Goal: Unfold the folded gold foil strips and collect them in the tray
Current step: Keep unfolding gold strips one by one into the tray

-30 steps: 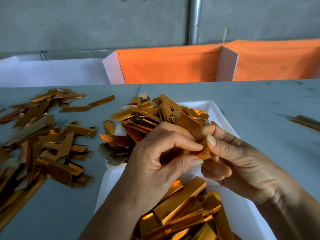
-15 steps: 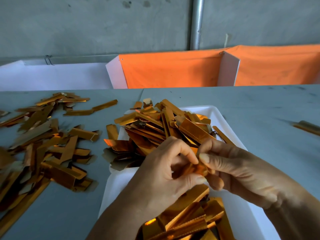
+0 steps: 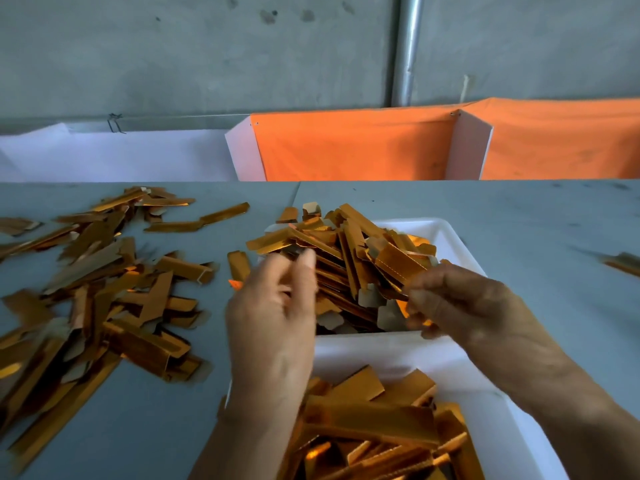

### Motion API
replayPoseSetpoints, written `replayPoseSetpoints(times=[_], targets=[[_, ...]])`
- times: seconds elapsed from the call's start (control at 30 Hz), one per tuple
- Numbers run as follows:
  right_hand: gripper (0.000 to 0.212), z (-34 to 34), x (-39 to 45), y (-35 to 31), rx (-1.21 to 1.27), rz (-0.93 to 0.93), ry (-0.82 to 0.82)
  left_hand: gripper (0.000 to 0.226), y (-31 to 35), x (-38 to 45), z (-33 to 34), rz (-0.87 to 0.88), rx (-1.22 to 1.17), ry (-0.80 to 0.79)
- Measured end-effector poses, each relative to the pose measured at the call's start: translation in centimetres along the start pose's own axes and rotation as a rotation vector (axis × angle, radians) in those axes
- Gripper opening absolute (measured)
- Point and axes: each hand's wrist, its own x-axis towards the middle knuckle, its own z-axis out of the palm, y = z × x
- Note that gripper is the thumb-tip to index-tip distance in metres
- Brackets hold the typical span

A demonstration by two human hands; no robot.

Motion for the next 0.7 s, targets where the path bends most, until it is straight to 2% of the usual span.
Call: replayPoseSetpoints(times=[0.03,0.1,0.2,0.27,0.37,0.43,0.53,0.6,0.7], targets=[[0.009,0.8,0.2,-0.4,-0.097,-0.042,-0.021,0.041,-0.4,0.4,-0.2,0.01,-0.031,0.13],[0.008,2.6,0.8,-1.2,-0.318,-0.112,-0.128,0.038,-0.9,0.8,-0.3,0.017,-0.093,0.271],[0.016,5.8,2.8,-1.8,-0.49,-0.198,-0.286,0.031,-0.6,0.9,0.0,0.004,-0.145,0.29],[0.018,7.8,4.2,-1.5,-0.626,-0.136,-0.337,0.024,-0.6,0.7,0.3,-0.018,-0.173,0.24],[0.026,9.9,5.8,-0.8,-0.833,-0.062,-0.267,0.023,-0.8,0.5,0.6,-0.024,-0.175,0.166],[0.031,10.8,6.3,-0.5,-0.938,-0.082,-0.235,0.023,-0.9,0.5,0.7,-0.014,-0.172,0.141],[0.028,10.8,6.7,-0.6,-1.061,-0.121,-0.153,0.021,-0.8,0.6,0.7,-0.031,-0.186,0.128],[0.021,9.9,6.6,-0.6,-1.03,-0.125,-0.048,0.018,-0.8,0.6,0.6,-0.026,-0.184,0.141],[0.013,7.4,6.2,-0.8,-0.791,-0.096,0.115,0.017,-0.9,0.6,0.5,-0.035,-0.196,0.143]])
